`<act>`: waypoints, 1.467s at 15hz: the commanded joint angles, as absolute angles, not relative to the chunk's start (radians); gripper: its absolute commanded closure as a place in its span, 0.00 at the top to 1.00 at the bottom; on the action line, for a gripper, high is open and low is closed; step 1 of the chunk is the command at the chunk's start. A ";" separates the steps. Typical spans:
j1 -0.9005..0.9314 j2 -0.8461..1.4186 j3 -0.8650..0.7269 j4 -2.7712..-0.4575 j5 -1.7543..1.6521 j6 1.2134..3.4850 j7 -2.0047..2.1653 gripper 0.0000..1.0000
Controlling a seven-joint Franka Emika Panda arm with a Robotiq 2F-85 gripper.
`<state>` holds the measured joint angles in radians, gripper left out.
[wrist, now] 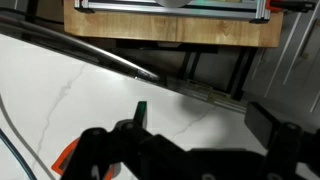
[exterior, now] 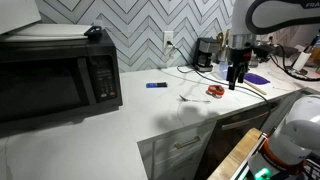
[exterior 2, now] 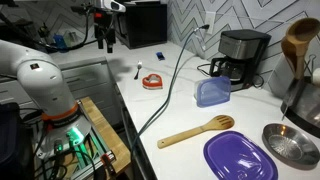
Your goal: Pick up the wooden spoon and put it in the utensil holder
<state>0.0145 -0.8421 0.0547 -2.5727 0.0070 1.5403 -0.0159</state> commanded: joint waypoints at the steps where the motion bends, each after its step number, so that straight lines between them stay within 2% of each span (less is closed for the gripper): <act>1: 0.025 -0.841 0.047 -2.571 0.003 1.539 -0.010 1.00; 11: -0.019 -0.834 0.016 -2.559 -0.020 1.538 0.009 1.00; 16: -0.135 -0.838 -0.124 -2.552 -0.178 1.607 -0.041 1.00; 22: -0.255 -0.734 -0.335 -2.487 -0.301 1.755 -0.115 1.00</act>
